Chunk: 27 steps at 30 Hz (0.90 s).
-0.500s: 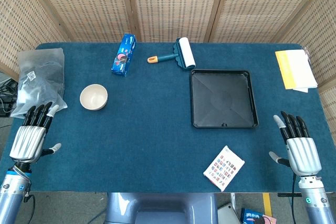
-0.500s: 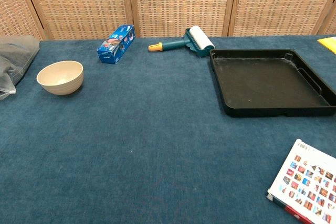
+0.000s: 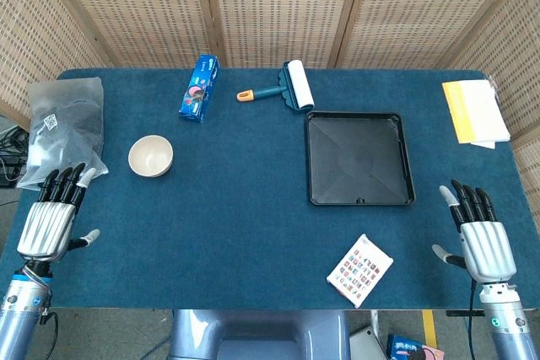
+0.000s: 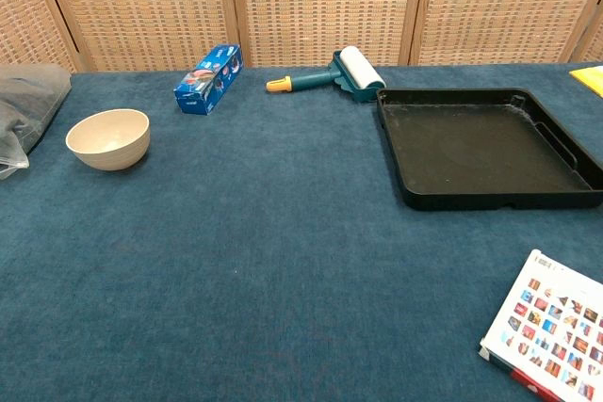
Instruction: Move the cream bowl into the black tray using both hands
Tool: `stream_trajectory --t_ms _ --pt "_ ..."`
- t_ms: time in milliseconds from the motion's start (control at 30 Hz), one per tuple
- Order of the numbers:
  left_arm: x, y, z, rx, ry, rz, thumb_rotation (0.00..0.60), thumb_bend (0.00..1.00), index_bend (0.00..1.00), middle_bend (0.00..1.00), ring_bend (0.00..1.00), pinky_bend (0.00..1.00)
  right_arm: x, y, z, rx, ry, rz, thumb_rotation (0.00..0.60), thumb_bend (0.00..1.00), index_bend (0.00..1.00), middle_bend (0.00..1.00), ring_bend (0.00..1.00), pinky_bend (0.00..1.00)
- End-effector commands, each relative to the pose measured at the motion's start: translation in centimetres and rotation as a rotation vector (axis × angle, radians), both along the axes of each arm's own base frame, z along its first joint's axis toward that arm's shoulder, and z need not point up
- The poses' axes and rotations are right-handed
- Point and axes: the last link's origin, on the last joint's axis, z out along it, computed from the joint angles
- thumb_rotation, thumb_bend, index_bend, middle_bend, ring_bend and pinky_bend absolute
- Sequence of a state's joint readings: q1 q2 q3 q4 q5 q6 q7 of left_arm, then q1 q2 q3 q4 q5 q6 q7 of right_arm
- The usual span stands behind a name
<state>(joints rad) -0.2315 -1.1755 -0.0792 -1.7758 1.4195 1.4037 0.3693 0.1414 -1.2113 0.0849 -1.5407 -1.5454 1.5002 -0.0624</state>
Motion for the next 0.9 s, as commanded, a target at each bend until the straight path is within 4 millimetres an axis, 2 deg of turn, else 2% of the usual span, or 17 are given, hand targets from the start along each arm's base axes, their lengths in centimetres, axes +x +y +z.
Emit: stream_trajectory --t_ms 33,300,400,500,767,900 --pt "0.0 0.1 -0.1 0.000 -0.002 0.000 0.600 0.00 0.00 0.00 0.00 0.00 0.0 0.0 0.0 0.001 0.001 -0.001 0.600 0.16 0.02 0.00 0.00 0.00" --pt "-0.3 0.7 -0.3 0.009 -0.011 0.006 0.600 0.00 0.00 0.00 0.00 0.00 -0.2 -0.1 0.1 -0.003 -0.007 -0.002 0.600 0.16 0.02 0.00 0.00 0.00" --pt "-0.5 1.4 -0.6 0.003 -0.021 0.017 0.600 0.00 0.00 0.00 0.00 0.00 -0.4 -0.1 0.1 -0.003 -0.013 -0.007 0.600 0.16 0.02 0.00 0.00 0.00" --pt "-1.0 3.1 -1.4 -0.009 -0.011 0.028 0.600 0.00 0.02 0.00 0.00 0.00 -0.5 -0.2 0.1 -0.004 -0.019 -0.011 0.600 0.16 0.02 0.00 0.00 0.00" --pt "-1.1 8.1 -3.2 -0.037 0.011 0.017 0.600 0.08 0.31 0.00 0.00 0.00 -0.8 -0.4 0.2 -0.015 -0.030 -0.006 0.600 0.16 0.02 0.00 0.00 0.00" --pt "-1.2 10.2 -4.3 -0.063 0.030 0.020 0.600 0.11 0.36 0.00 0.00 0.00 -1.0 -0.4 0.3 -0.019 -0.035 -0.014 0.600 0.16 0.02 0.00 0.00 0.00"
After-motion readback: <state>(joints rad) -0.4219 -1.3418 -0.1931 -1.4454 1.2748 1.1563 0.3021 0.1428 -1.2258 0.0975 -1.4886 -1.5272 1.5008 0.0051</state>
